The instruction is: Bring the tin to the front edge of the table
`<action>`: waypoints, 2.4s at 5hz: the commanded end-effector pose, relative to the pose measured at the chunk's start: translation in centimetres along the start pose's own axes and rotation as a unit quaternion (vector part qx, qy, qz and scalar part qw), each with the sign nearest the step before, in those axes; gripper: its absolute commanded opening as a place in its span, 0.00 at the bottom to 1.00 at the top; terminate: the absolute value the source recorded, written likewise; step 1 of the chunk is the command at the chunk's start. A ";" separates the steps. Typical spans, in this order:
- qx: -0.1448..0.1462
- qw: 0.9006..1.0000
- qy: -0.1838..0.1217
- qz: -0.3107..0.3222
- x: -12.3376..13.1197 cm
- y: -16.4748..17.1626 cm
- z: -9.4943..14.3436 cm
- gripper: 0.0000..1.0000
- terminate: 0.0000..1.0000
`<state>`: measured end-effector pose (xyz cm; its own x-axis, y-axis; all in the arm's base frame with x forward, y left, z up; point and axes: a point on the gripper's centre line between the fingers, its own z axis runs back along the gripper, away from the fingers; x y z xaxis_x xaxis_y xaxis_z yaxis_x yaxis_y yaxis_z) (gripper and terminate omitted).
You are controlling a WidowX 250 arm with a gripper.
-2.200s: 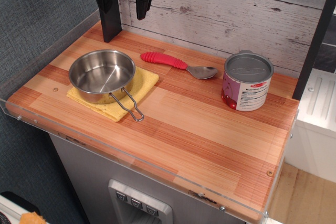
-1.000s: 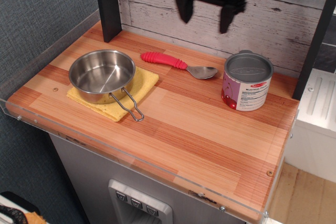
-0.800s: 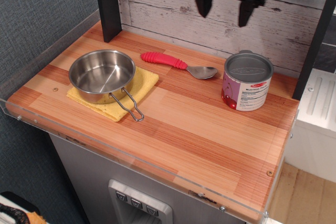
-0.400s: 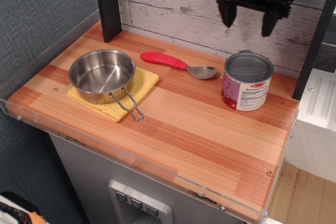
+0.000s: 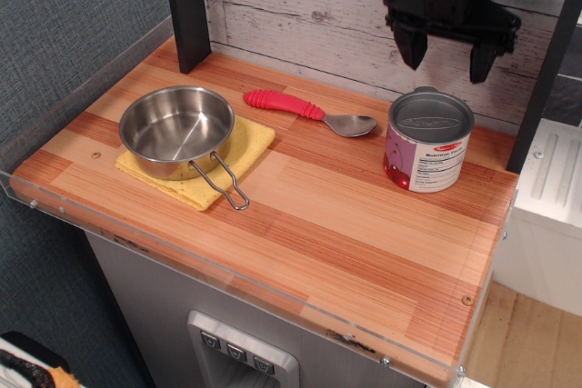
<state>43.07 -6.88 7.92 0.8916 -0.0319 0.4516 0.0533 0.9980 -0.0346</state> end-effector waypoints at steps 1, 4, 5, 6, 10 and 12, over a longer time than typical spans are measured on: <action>0.011 1.000 0.006 -0.018 0.2 0.2 -0.4 1.00 0.00; 0.014 0.999 0.029 -0.020 -2.8 -0.5 1.6 1.00 0.00; 0.009 0.999 0.035 -0.012 -3.9 -0.2 2.4 1.00 0.00; 0.031 0.998 0.052 0.001 -5.2 -0.1 3.2 1.00 0.00; 0.025 0.996 0.089 -0.006 -11.9 -0.9 5.1 1.00 0.00; 0.041 0.995 0.083 -0.023 -13.1 -0.8 6.2 1.00 0.00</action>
<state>28.36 -6.96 5.68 0.9656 -0.0883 0.2444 0.0735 0.9949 0.0691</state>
